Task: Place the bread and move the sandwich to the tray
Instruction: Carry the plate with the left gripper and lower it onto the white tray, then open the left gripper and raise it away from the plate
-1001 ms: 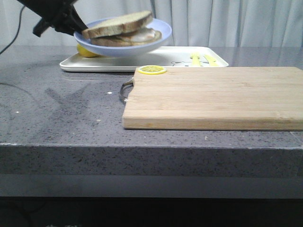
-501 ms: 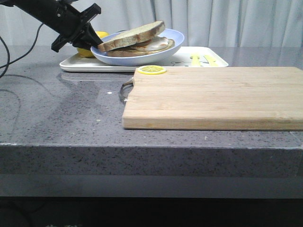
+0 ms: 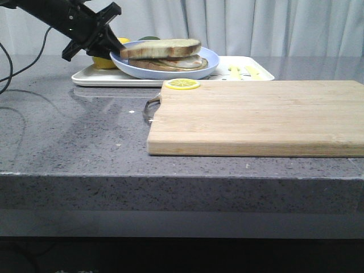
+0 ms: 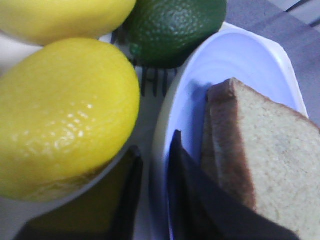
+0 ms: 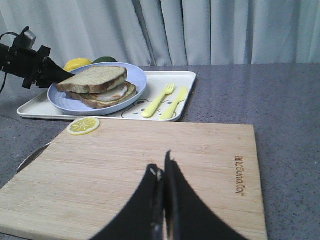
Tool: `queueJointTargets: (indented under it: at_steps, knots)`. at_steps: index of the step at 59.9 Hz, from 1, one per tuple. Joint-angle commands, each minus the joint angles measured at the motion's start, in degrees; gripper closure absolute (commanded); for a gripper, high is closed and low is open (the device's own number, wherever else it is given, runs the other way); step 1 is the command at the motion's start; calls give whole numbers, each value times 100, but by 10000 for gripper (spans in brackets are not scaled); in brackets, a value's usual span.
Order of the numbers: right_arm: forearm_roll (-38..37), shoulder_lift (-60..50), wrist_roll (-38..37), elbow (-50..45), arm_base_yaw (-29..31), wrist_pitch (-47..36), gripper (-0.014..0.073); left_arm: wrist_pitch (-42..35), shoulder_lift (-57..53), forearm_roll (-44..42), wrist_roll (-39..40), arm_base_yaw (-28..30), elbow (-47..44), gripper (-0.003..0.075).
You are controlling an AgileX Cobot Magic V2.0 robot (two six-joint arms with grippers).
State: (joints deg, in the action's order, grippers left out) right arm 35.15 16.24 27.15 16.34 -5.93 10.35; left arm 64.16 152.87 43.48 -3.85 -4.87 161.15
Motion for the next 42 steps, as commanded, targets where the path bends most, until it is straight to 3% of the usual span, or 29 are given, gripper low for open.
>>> queueJointTargets:
  at_steps: [1, 7, 12, 31, 36, 42]
  knots:
    - [47, 45, 39, 165, -12, -344, 663, -232, -345, 357, 46, -69, 189, 374]
    - [47, 45, 39, 165, -12, -344, 663, -255, -291, 357, 46, -91, 189, 195]
    - [47, 45, 39, 165, -12, -344, 663, -169, -291, 357, 46, -91, 203, 138]
    - [47, 45, 39, 165, -12, -344, 663, 718, -328, 357, 63, 198, 1396, 167]
    - [47, 45, 39, 165, -12, -344, 663, 788, -487, 586, 88, 281, 1389, 212]
    - [47, 45, 39, 165, -12, -338, 663, 788, -620, 932, 120, 354, 1389, 323]
